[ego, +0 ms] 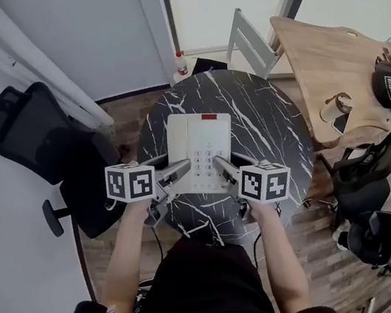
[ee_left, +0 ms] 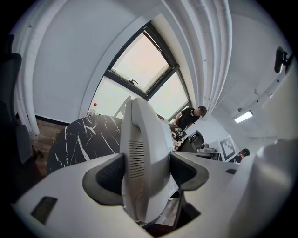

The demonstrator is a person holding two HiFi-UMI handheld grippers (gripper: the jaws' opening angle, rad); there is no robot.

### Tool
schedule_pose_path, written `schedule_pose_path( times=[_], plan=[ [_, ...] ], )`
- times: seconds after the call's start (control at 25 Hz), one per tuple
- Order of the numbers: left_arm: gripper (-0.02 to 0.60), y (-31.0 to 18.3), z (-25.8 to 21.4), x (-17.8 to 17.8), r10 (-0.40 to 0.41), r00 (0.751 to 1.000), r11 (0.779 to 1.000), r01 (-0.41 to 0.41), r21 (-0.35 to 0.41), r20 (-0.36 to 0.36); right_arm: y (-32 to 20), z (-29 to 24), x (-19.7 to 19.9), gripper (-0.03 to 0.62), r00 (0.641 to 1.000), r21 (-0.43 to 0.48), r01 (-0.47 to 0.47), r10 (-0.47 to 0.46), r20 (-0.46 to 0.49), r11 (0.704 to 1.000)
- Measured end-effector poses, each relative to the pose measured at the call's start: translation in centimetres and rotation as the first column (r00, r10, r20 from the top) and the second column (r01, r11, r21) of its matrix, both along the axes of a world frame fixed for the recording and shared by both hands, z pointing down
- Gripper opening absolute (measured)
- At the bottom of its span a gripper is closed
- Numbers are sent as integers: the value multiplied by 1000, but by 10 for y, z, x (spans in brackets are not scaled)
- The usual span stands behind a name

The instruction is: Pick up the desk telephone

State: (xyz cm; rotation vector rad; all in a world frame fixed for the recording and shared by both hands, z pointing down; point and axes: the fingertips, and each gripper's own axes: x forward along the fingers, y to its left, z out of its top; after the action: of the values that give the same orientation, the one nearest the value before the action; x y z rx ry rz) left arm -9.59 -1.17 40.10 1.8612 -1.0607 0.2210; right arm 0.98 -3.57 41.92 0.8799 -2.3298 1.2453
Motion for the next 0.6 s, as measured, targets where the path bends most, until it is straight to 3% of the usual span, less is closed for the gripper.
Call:
schedule_pose_path(
  times=[0.6],
  plan=[
    [319, 6, 6, -5, -4, 1000, 1000, 4, -13, -12, 6, 9, -2, 204, 1000, -18, 7, -7, -22, 1000]
  ],
)
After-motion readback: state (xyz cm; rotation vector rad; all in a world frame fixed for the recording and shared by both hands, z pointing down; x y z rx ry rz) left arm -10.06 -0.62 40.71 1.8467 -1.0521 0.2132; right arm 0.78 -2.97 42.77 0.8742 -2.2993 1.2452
